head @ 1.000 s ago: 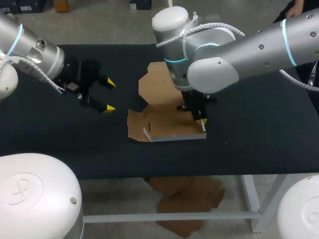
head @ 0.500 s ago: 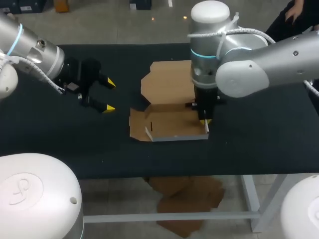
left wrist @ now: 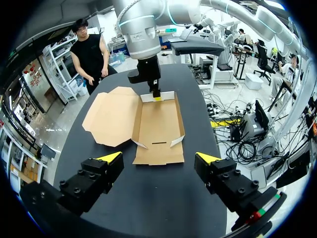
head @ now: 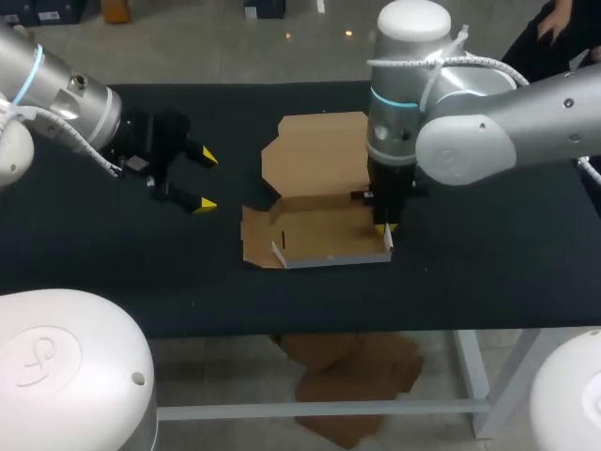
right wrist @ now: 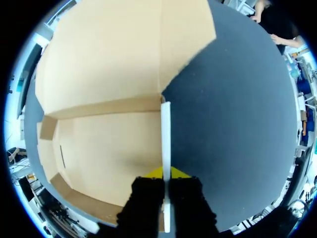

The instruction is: Assemble the packaging by folding the flat box into shape, placing the metal phone stand inside, and closing the box properly

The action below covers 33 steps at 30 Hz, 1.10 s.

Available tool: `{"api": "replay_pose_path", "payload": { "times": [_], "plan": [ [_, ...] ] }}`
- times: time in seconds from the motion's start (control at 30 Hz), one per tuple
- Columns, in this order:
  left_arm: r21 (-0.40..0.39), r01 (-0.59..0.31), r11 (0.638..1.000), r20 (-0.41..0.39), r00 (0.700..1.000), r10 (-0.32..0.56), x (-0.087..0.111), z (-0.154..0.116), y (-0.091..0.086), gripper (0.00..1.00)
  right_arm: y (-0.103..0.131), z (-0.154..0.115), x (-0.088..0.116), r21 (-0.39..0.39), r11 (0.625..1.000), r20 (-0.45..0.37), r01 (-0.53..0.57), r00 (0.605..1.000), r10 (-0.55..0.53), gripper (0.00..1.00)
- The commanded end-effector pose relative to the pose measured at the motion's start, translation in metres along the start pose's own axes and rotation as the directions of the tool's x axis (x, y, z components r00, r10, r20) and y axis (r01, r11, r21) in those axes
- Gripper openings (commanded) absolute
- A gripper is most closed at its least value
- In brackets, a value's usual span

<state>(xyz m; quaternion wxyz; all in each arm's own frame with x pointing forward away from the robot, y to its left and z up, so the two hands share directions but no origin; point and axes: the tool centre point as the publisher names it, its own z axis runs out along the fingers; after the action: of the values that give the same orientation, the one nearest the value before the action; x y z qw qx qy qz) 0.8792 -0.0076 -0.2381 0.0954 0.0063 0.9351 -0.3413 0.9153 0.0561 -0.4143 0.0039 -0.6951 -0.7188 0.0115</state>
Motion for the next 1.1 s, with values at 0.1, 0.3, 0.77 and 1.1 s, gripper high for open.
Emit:
{"api": "replay_pose_path", "payload": {
  "times": [0.1, 0.3, 0.77, 1.1],
  "plan": [
    [-0.004, 0.000, 1.000, -0.002, 1.000, 0.000, 0.000, -0.001, 0.000, 1.00, 0.003, -0.001, 0.004, 0.015, 1.000, 0.014, -0.001, 1.000, 0.001, 0.00],
    [-0.004, 0.000, 1.000, -0.002, 1.000, 0.000, 0.000, -0.001, 0.000, 1.00, 0.004, 0.001, 0.004, 0.029, 1.000, 0.009, -0.008, 1.000, 0.007, 0.00],
    [-0.004, 0.000, 1.000, -0.002, 1.000, 0.000, 0.000, -0.001, 0.000, 1.00, 0.004, 0.001, 0.004, 0.029, 1.000, 0.009, -0.008, 1.000, 0.007, 0.00],
    [-0.009, 0.569, 0.822, 0.064, 0.821, -0.568, 0.010, -0.002, -0.003, 1.00, 0.004, 0.001, 0.004, 0.029, 1.000, 0.009, -0.008, 1.000, 0.007, 0.00]
  ]
}}
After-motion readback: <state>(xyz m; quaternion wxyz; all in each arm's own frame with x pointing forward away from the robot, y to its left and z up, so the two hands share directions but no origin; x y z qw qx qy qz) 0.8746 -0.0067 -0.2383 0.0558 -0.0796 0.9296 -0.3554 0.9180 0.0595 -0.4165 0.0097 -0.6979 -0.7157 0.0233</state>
